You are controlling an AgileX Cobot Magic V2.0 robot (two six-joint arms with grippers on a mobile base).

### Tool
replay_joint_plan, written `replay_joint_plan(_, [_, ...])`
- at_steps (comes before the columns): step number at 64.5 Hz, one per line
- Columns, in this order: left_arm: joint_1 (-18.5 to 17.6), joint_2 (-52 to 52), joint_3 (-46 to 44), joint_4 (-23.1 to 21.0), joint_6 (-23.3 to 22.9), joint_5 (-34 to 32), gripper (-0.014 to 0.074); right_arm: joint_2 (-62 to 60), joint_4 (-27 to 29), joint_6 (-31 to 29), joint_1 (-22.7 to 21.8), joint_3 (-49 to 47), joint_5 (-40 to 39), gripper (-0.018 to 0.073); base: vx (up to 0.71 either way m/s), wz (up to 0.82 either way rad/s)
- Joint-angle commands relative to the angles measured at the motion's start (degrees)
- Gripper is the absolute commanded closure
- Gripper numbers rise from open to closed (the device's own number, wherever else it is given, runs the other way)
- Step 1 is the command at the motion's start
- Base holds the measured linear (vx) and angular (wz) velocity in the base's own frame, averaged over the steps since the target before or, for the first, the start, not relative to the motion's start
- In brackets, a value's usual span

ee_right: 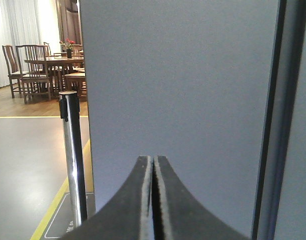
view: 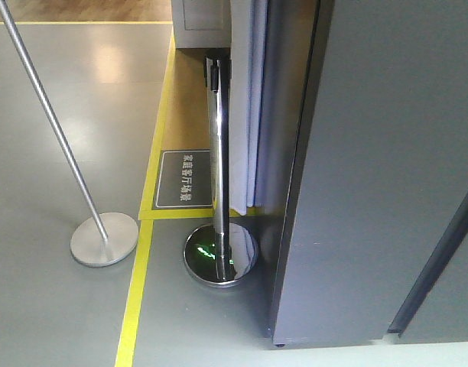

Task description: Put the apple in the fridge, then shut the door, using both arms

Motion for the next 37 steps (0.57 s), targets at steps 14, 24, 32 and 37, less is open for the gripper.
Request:
replay_joint_plan(14, [0.08,-0.91,-1.07,-0.16,-0.32,-4.13,0.0603,-0.33,-0.48,-0.08,0.05,0.21,-4.48,0.0562,0.0,0.0])
replay_joint_plan(24, [0.08,-0.91,-1.07,-0.16,-0.32,-4.13,0.0603,-0.33,-0.48,-0.08,0.05,0.21,-4.48,0.0562,0.0,0.0])
replay_joint_plan(32, [0.08,-0.91,-1.07,-0.16,-0.32,-4.13,0.0603,-0.33,-0.48,-0.08,0.05,0.21,-4.48,0.0562,0.0,0.0])
replay_joint_plan(37, [0.08,-0.91,-1.07,-0.16,-0.32,-4.13,0.0603,-0.33,-0.48,-0.08,0.05,0.21,-4.48,0.0562,0.0,0.0])
